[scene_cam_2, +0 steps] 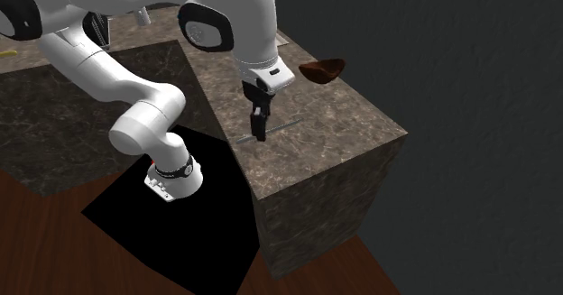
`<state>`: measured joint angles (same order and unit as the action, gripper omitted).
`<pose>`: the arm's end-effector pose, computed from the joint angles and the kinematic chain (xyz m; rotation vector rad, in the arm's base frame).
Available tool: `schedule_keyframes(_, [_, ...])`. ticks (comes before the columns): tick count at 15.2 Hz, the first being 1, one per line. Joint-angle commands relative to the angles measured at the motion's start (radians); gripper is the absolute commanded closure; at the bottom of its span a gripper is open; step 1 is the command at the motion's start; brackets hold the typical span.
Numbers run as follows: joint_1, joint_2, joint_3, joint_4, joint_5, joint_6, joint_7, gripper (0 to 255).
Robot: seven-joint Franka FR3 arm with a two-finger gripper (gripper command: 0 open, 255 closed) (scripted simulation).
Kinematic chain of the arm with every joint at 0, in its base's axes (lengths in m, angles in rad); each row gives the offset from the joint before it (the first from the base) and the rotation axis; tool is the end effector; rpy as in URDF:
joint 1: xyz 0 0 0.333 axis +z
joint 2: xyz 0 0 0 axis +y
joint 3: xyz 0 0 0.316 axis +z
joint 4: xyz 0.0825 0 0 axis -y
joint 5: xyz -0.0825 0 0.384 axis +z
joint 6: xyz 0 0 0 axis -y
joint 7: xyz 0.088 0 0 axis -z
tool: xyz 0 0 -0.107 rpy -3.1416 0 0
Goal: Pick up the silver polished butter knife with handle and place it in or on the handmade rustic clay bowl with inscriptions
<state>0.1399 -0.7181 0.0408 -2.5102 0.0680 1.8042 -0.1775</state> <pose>0.3297 0.0676 0.5154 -3.0593 -0.5141 -0.0187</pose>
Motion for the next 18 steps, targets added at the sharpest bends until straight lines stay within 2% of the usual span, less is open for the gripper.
schedule_keyframes(1, [0.037,-0.004,0.028,-0.037,0.012,0.027,-0.019,0])
schedule_keyframes(15, [0.305,0.097,0.230,-0.237,0.101,0.281,-0.145,0])
schedule_keyframes(18, [0.306,0.119,0.236,-0.265,0.105,0.331,-0.145,0])
